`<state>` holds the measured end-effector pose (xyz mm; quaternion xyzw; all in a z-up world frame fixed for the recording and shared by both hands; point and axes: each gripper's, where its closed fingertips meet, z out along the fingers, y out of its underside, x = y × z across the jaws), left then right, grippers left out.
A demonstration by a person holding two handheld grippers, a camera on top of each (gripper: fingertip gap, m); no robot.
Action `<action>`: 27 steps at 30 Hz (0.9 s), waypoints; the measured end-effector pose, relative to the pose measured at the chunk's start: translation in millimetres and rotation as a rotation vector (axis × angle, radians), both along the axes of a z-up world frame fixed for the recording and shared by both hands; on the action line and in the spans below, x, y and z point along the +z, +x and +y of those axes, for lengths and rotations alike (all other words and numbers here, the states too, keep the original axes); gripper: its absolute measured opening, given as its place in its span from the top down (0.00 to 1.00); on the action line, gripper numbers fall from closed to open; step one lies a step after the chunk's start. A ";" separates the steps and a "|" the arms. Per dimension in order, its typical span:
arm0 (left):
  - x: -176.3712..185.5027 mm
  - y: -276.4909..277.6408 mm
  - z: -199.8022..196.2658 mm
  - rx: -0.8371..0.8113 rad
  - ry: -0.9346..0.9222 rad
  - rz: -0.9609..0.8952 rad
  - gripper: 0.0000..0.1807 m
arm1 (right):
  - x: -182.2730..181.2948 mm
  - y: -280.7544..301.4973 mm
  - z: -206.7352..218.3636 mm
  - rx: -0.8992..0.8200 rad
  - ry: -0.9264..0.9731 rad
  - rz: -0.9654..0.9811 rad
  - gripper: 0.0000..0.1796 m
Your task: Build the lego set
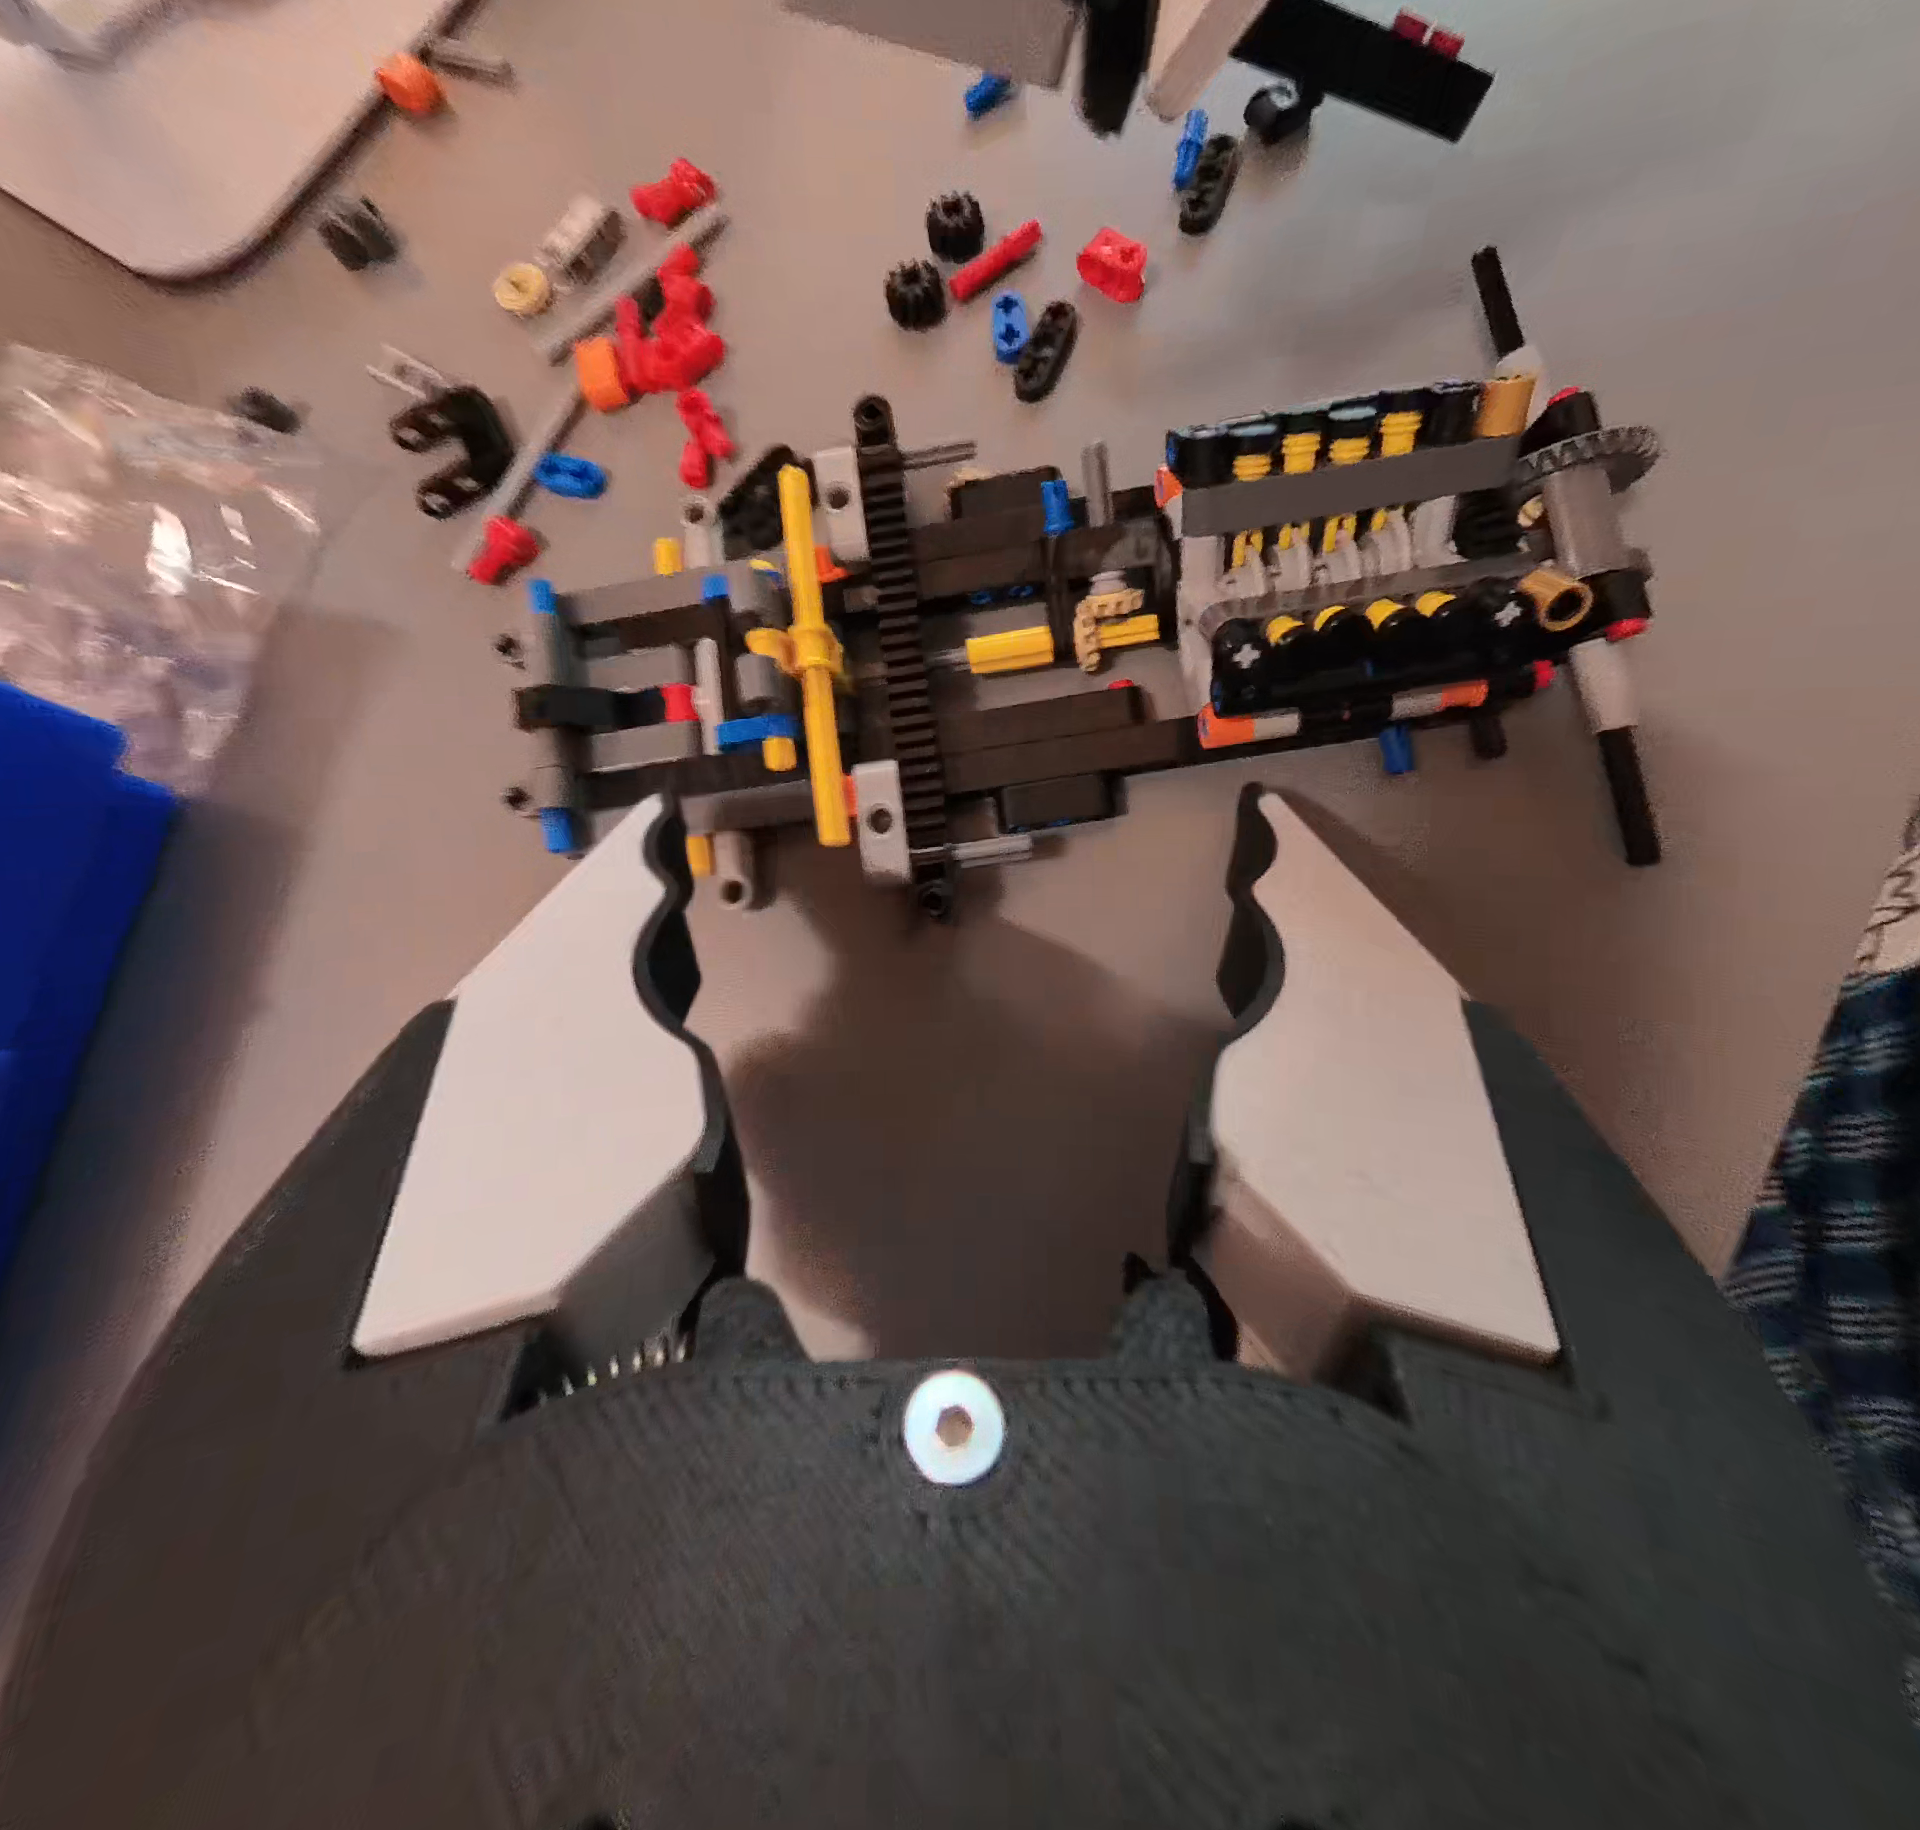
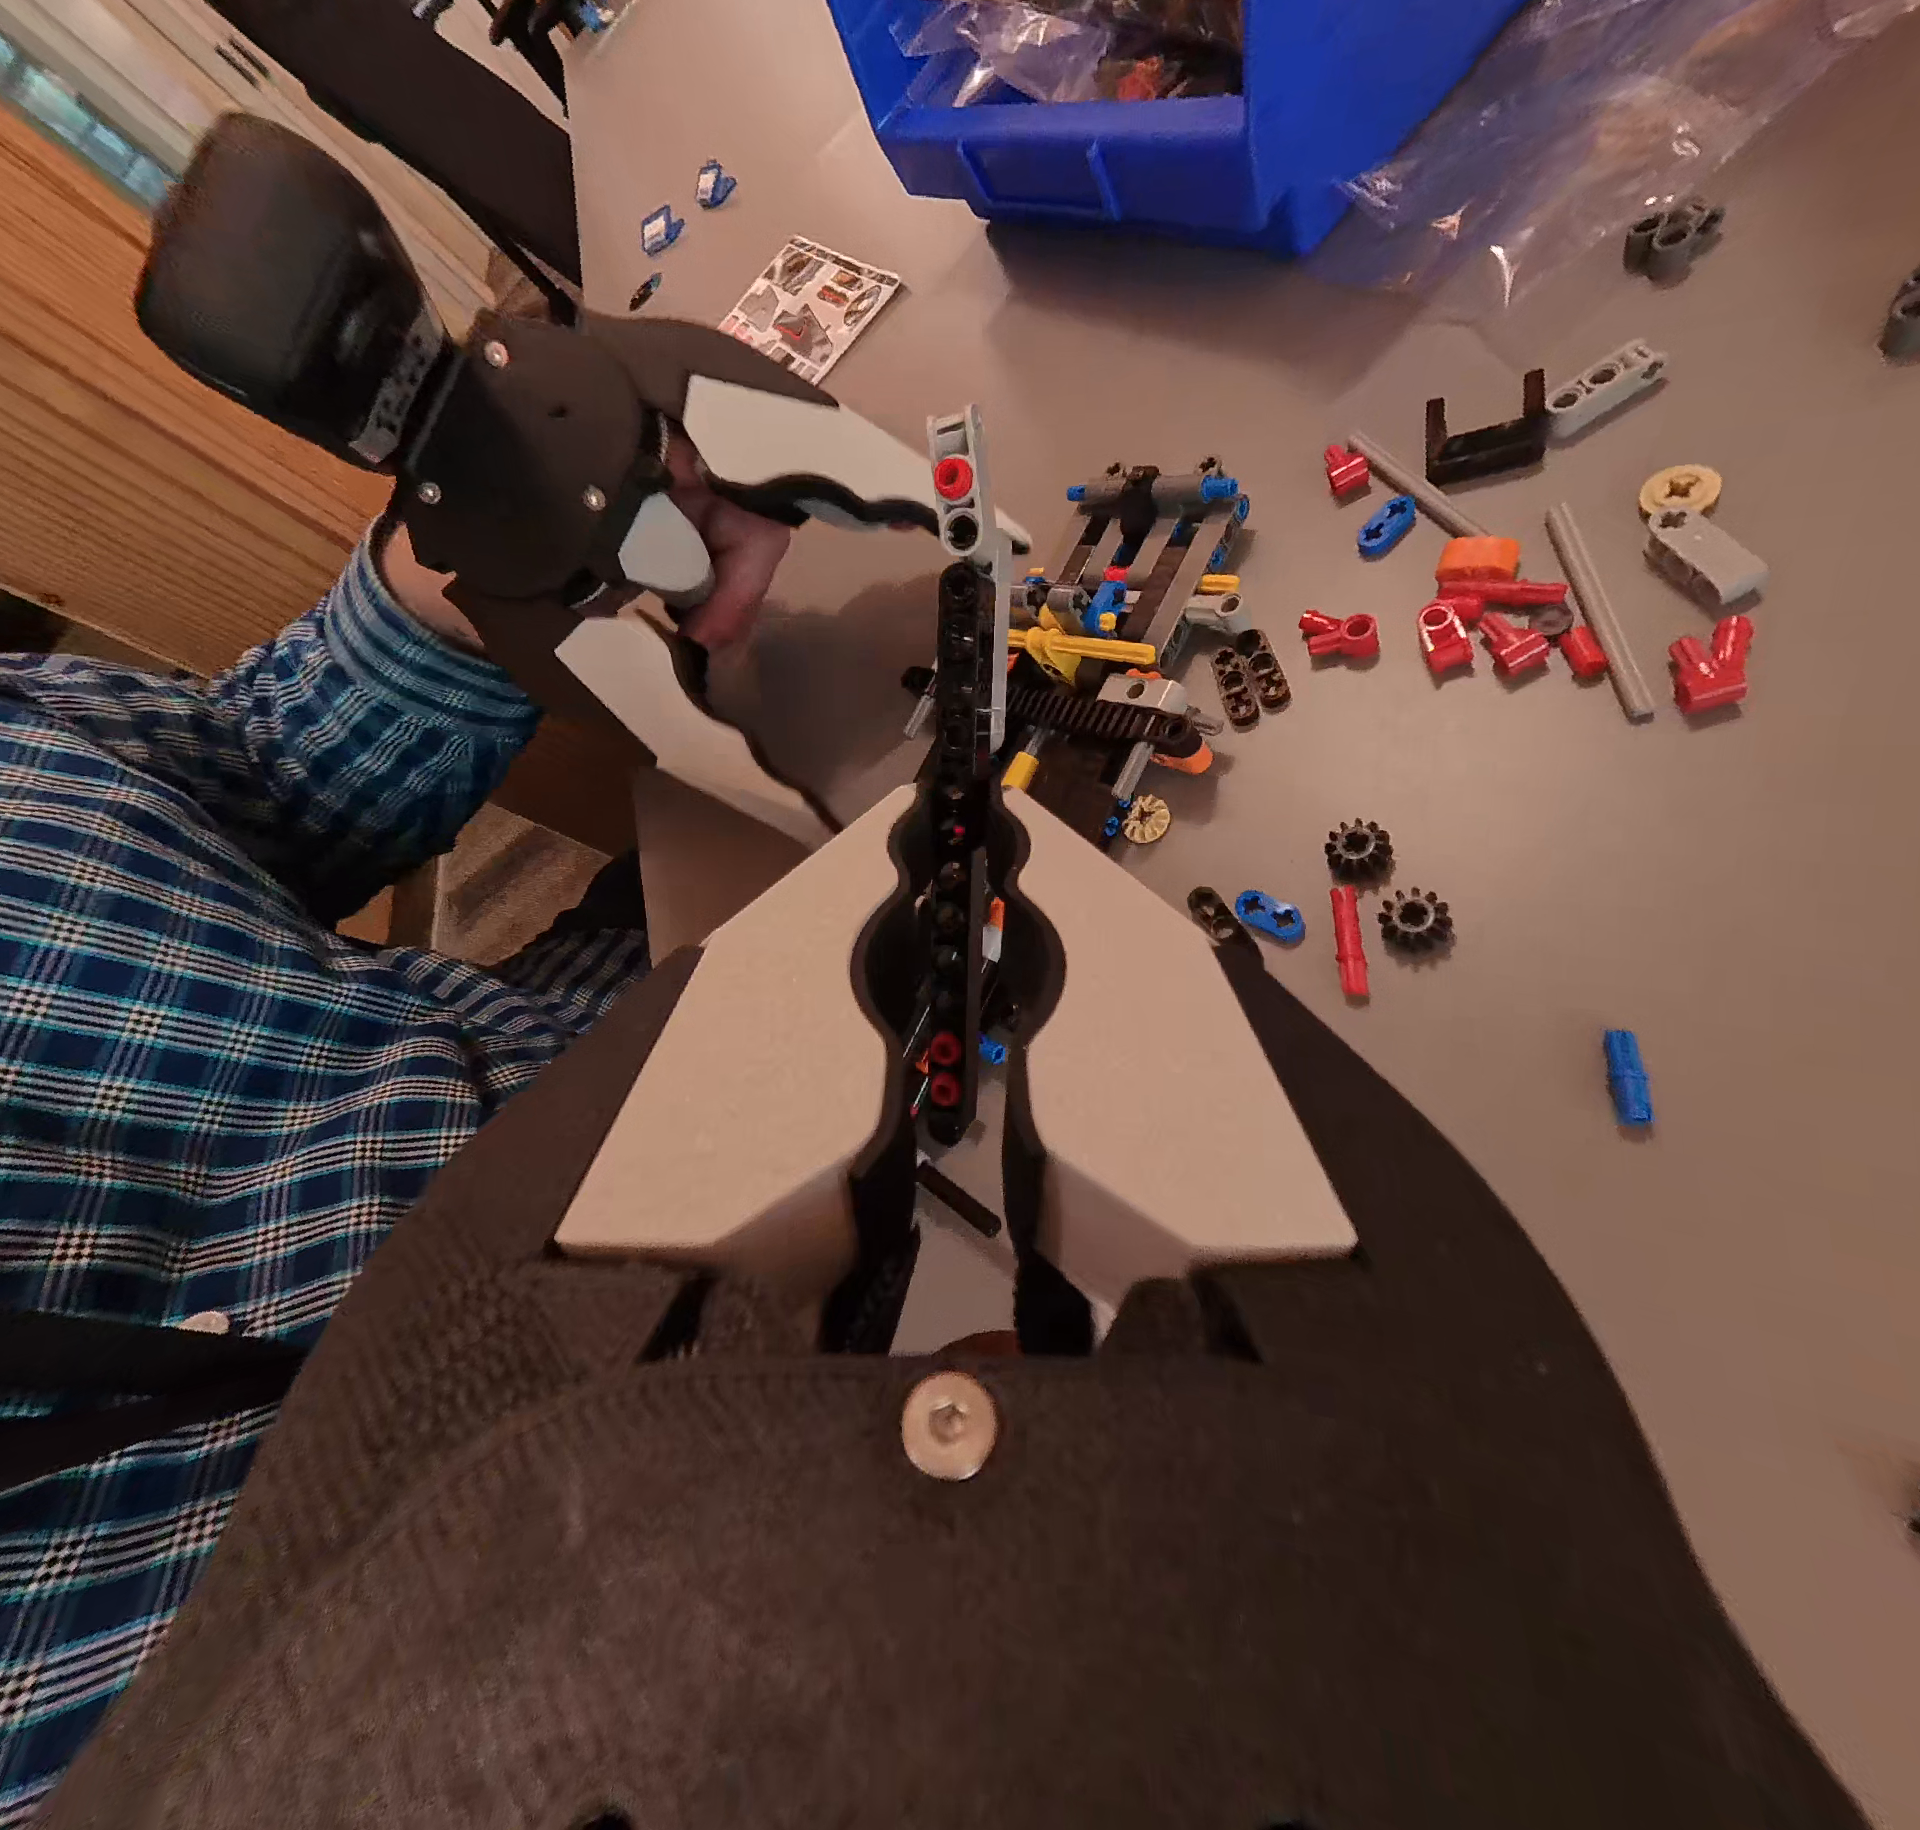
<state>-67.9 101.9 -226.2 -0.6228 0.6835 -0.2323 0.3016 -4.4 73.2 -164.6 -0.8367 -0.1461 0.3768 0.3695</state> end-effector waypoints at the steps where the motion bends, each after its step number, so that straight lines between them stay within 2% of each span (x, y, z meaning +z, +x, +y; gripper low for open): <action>1: 7.1 0.7 2.4 -0.018 0.017 -0.028 0.47 | -0.8 0.8 -0.8 -0.002 -0.010 0.014 0.97; 3: 20.9 5.5 2.6 -0.071 0.005 -0.074 0.53 | -2.6 2.9 -2.5 -0.009 -0.030 0.041 0.97; 5: 32.3 12.6 -9.4 -0.221 0.018 -0.114 0.63 | -4.2 4.7 -4.5 -0.015 -0.047 0.061 0.97; 8: 35.2 24.0 -26.0 -0.446 0.061 -0.107 0.69 | -7.9 8.7 -7.4 -0.026 -0.058 0.060 0.97; 10: 29.9 31.5 -19.2 -0.528 0.133 -0.052 0.70 | -8.7 9.9 -9.4 -0.032 -0.060 0.074 0.97; 14: 19.9 36.8 -26.5 -0.721 0.120 0.039 0.73 | -10.4 12.6 -12.5 -0.042 -0.062 0.097 0.97; 17: 17.3 34.4 -23.5 -0.794 0.061 0.095 0.71 | -10.3 15.5 -13.9 -0.044 -0.060 0.113 0.97; 20: 16.5 35.0 -32.0 -0.872 -0.010 0.101 0.76 | -11.8 17.5 -13.6 -0.041 -0.062 0.121 0.97; 24: 4.3 37.4 -28.7 -0.899 0.024 0.162 0.79 | -13.0 16.6 -12.0 -0.033 -0.063 0.124 0.97; 27: 7.1 40.7 -31.8 -0.908 0.019 0.129 0.82 | -14.3 15.8 -11.5 -0.027 -0.064 0.124 0.97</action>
